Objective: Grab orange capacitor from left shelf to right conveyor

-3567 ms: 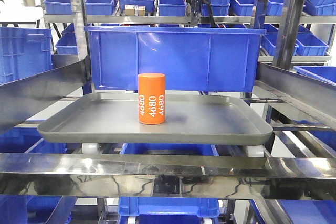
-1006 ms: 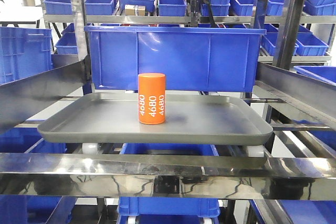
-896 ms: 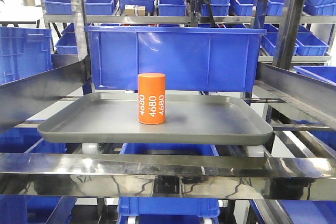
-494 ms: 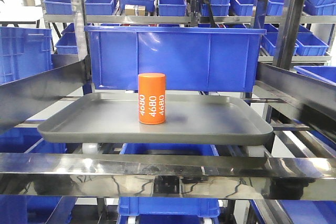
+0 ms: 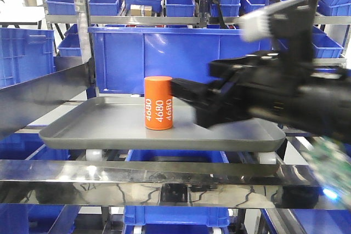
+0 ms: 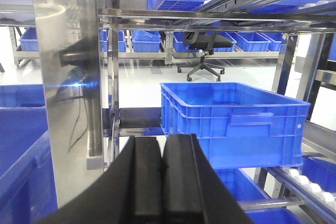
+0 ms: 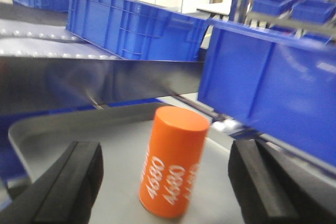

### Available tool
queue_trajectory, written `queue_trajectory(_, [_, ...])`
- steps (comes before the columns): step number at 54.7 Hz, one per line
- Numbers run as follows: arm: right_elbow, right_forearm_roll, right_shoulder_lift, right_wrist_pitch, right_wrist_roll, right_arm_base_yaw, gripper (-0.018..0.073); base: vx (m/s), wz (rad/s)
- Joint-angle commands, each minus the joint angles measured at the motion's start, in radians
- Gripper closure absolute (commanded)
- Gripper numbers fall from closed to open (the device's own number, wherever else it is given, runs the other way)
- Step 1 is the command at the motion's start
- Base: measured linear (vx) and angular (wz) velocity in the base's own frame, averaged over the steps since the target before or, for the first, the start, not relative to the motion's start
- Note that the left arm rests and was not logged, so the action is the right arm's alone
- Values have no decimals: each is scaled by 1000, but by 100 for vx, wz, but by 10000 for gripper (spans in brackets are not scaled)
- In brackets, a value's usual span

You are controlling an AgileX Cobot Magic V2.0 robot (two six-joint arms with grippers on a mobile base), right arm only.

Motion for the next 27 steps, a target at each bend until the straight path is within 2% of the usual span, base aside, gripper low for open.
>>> queue_trajectory(1, [-63, -15, 21, -70, 92, 5, 6, 0, 0])
queue_trajectory(7, [-86, -38, 67, -72, 137, 5, 6, 0, 0])
queue_trajectory(27, [-170, -12, 200, -28, 136, 5, 6, 0, 0])
